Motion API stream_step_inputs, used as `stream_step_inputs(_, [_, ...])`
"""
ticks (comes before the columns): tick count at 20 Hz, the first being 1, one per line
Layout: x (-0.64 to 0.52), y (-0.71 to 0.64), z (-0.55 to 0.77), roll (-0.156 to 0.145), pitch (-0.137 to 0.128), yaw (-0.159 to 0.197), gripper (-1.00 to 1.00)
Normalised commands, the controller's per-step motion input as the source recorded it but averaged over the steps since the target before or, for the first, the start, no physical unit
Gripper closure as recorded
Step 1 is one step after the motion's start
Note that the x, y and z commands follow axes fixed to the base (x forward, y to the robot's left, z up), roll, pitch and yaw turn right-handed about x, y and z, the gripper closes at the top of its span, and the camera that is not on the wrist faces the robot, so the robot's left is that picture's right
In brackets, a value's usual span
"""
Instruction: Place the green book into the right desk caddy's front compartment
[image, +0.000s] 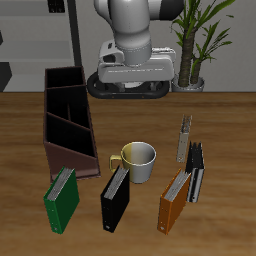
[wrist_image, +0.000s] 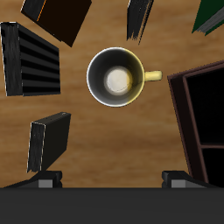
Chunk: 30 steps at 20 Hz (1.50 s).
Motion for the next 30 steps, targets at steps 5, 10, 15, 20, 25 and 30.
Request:
stream_step_inputs(5, [0.04, -0.08, -0.03, -0.011, -0.001, 0.005, -1.0])
stream_step_inputs(10, [0.09, -0.18, 0.08, 0.017, -0.014, 0.052, -1.0])
stream_step_inputs(15, [0.34, -0.65, 0.28, -0.058, -0.054, 0.066, -1.0])
stream_step_inputs(20, [0.28, -0.54, 0.21, -0.028, -0.023, -0.017, -1.0])
stream_step_inputs(25, [0.26, -0.48, 0.15, 0.058, -0.01, 0.047, -1.0])
stream_step_inputs(30, [0.29, -0.51, 0.06, 0.01, 0.008, 0.009, -1.0])
